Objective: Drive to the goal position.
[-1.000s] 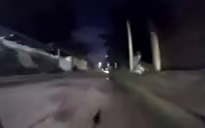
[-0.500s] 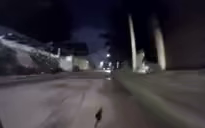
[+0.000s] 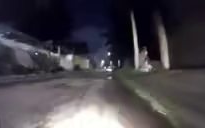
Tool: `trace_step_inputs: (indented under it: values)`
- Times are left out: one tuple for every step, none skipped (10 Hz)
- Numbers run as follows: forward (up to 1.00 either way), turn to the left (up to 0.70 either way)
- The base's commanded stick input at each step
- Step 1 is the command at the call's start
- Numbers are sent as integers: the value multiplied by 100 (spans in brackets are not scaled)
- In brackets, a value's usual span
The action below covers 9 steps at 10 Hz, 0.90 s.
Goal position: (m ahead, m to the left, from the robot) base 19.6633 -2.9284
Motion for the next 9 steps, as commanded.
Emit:
trace_step_inputs:
  values:
    - [70,0]
    - [2,0]
    - [70,0]
    - [70,0]
    - [70,0]
    - [70,0]
    - [70,0]
    - [70,0]
    - [70,0]
